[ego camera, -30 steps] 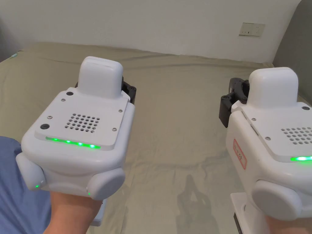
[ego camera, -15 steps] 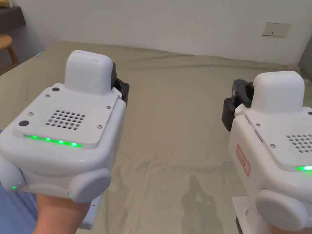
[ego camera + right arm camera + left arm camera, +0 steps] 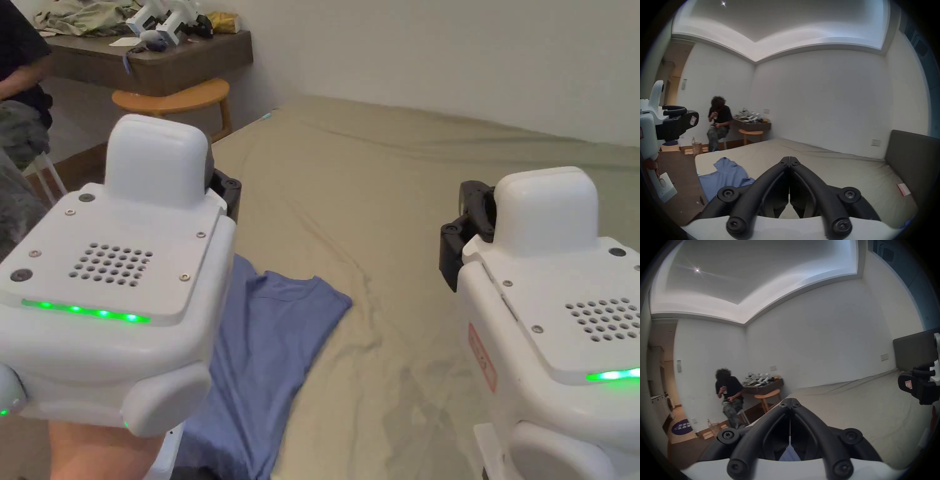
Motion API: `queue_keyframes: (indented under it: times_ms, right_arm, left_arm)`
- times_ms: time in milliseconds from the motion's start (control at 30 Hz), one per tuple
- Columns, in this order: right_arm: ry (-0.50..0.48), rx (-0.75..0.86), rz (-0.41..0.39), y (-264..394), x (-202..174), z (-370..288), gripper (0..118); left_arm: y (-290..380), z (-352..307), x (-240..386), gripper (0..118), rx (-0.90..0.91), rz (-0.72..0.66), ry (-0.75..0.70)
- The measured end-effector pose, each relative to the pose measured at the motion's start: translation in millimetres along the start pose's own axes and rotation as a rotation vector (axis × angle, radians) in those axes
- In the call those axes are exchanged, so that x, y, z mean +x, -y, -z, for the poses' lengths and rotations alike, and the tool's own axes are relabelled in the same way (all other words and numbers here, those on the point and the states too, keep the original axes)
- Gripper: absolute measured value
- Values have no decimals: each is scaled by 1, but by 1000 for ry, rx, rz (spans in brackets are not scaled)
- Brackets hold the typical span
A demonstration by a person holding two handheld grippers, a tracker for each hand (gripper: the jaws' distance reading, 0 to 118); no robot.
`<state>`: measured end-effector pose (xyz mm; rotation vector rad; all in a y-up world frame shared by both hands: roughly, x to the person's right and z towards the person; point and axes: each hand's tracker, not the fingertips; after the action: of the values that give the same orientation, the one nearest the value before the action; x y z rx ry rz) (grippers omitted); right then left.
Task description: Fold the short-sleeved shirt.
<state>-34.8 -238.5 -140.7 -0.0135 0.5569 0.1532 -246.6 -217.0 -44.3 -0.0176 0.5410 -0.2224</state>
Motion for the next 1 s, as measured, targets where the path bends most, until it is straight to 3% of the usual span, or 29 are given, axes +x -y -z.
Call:
queue_keyframes:
  times_ms: [200, 433, 667, 800, 1000]
  right_arm:
    - [-99, 11, 9, -2, -34, 15, 1]
    - [-136, -8, 9, 0, -48, 30, 1]
    - [-111, -48, -5, 9, -43, 40, 1]
    - [-92, -86, -14, 15, -39, 52, 1]
    - [-54, -138, -25, 28, -34, 74, 1]
  left_arm:
    - [13, -8, -32, 0, -35, -15, -95]
    - [23, -1, -45, 0, -60, -21, -135]
    - [41, 23, -41, 0, -100, -20, -95]
    - [65, 53, -33, 0, -168, 50, -66]
    - [135, 125, -25, 0, -394, -39, 57]
